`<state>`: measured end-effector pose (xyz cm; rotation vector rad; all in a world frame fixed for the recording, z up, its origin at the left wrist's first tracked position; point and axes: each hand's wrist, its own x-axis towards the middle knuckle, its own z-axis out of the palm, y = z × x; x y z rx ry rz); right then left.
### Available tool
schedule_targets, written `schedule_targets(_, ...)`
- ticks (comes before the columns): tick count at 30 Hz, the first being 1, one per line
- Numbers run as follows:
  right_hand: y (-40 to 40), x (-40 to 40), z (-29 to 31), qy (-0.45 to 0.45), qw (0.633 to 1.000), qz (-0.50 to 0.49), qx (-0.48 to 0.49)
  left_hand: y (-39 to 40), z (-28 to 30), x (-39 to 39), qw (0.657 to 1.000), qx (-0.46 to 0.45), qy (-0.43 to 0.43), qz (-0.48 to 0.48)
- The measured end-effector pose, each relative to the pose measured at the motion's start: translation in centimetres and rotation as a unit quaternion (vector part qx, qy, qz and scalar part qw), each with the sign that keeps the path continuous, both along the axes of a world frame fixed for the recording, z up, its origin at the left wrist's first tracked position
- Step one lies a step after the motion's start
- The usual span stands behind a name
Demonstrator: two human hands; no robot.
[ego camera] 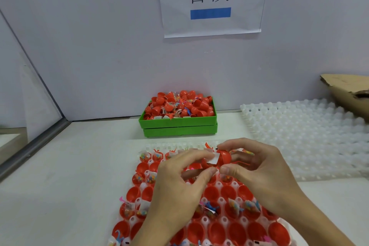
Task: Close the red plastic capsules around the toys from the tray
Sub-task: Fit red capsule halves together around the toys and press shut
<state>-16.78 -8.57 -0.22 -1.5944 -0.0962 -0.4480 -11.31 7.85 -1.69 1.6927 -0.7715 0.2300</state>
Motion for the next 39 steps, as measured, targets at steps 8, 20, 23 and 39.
schedule_targets(8,-0.3,-0.1,-0.3,-0.027,0.997,-0.017,-0.064,-0.2,0.4,-0.5,0.999,0.018,-0.045,0.011)
schedule_targets(20,0.2,-0.2,-0.1,-0.02,0.997,-0.039,-0.06,-0.8,-0.4,-0.4,0.998,-0.003,-0.038,0.04)
schedule_targets(23,0.2,-0.1,-0.2,-0.02,0.996,-0.04,-0.071,-0.7,-0.7,-0.2,0.998,0.007,-0.044,0.045)
schedule_targets(39,0.0,-0.2,0.0,-0.02,0.998,-0.041,-0.051,-0.3,0.1,-0.3,0.998,-0.036,0.052,0.003)
